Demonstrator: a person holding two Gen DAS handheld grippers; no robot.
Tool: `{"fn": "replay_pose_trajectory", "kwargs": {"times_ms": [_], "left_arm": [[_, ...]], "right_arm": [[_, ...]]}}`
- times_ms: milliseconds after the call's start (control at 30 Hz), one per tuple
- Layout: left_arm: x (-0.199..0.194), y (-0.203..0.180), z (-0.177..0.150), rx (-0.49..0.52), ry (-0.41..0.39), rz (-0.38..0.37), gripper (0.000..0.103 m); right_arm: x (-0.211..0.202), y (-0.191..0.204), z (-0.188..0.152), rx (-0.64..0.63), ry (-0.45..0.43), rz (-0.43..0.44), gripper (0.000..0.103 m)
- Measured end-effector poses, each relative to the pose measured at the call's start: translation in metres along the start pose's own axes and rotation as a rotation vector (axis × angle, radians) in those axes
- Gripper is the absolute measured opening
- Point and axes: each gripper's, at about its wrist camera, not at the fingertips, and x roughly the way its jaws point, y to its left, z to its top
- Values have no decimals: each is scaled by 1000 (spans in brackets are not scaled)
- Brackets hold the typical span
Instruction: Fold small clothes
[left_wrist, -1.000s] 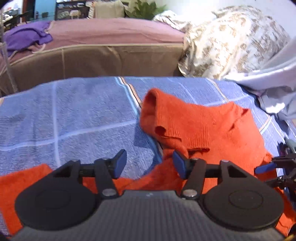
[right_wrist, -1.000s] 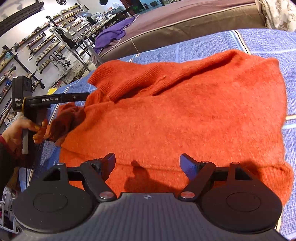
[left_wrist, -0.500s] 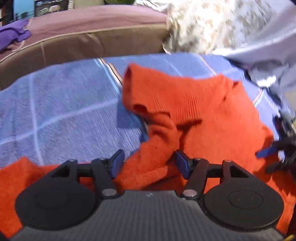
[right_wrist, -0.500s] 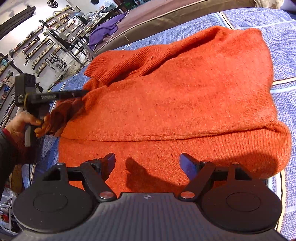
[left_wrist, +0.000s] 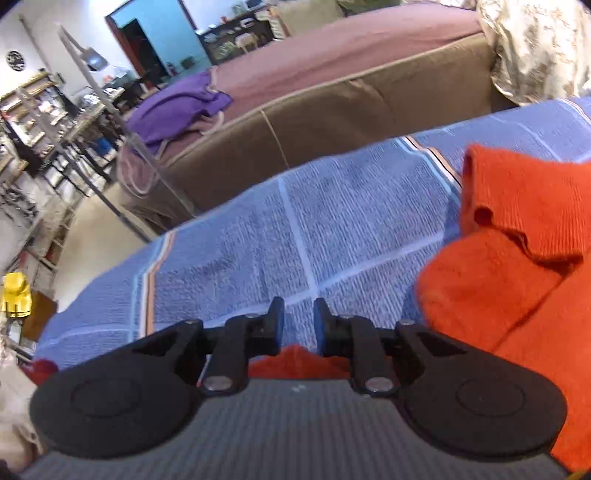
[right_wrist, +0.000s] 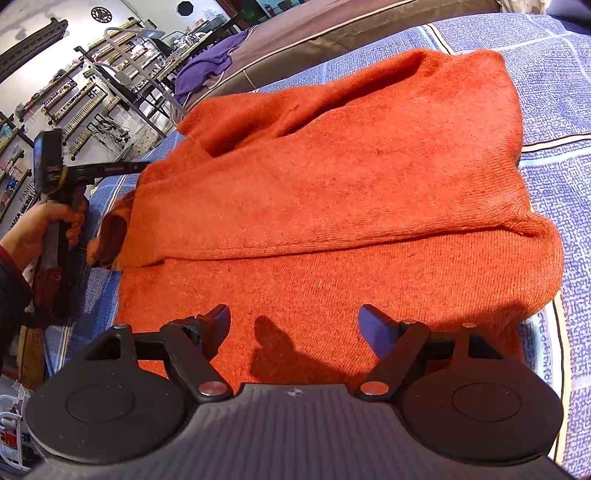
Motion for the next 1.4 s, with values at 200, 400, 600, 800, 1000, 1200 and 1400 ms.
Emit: {"fn": "replay_pose_trajectory", "kwargs": {"times_ms": [200, 400, 600, 800, 1000, 1200, 1400], "left_arm": [[-29, 23, -11, -165, -15, 50, 59], [-51, 43, -19, -173, 39, 110, 75], [-84, 43, -34, -211, 23, -7, 85], [-79, -12, -59, 0, 55, 16, 88], [-45, -26, -69, 5, 149, 136, 11], [-144, 36, -32, -230, -175, 289, 10], [-248, 96, -5, -391, -378, 412, 11]], "right_arm": [[-7, 0, -10, 19, -19, 1, 103], [-15, 5, -23, 25, -40, 1, 103], [-23, 6, -34, 40, -58, 3, 103], [-24, 2, -49, 80, -47, -3, 103], [-27, 3, -55, 68, -49, -1, 103], [-31, -4, -62, 72, -59, 9, 103], [-29, -1, -66, 67, -70, 15, 103]]}}
